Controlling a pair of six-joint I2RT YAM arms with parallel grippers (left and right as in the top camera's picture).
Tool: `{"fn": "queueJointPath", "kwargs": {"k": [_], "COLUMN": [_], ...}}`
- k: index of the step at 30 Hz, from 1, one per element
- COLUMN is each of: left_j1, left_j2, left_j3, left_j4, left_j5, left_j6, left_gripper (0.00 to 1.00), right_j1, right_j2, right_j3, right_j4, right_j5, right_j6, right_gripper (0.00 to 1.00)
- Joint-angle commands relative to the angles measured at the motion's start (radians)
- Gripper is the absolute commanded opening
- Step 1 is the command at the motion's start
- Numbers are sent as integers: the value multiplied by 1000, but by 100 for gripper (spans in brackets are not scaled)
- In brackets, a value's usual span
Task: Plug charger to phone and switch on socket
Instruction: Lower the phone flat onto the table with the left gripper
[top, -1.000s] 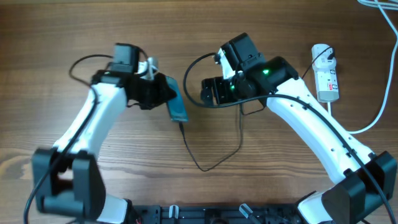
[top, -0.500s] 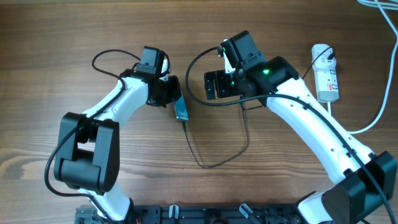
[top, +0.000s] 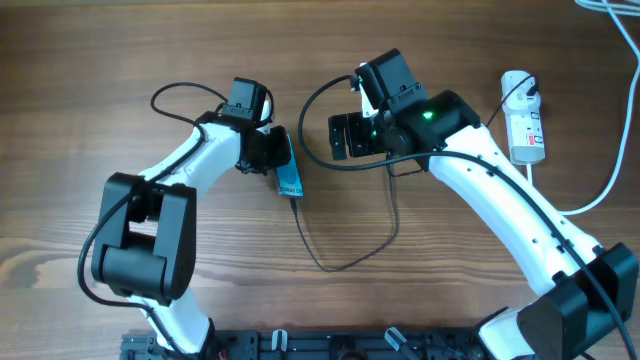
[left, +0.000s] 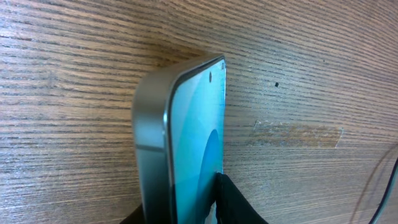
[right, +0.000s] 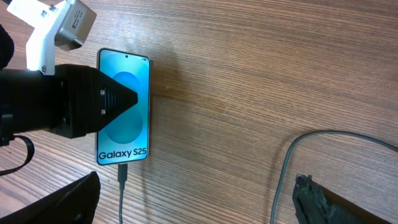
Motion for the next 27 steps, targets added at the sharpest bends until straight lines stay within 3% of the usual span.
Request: {"fn": "queueJointPath", "kwargs": {"k": [1, 15, 27], "left_j1": [-7, -7, -7], "left_j2": [18, 18, 18], "left_j3": [-3, -3, -3], "left_j4": [-1, 0, 4], "left_j5": [-14, -14, -15], "left_j6": [17, 17, 17], "left_gripper": [25, 37, 33], "right_j1": [-1, -1, -1], "right_j2": [6, 6, 6], "right_j3": [5, 5, 5], "right_j4": [3, 3, 3], "right_j5": [18, 18, 18], "right_j6": [-18, -18, -18], "right_gripper": [100, 100, 100]}}
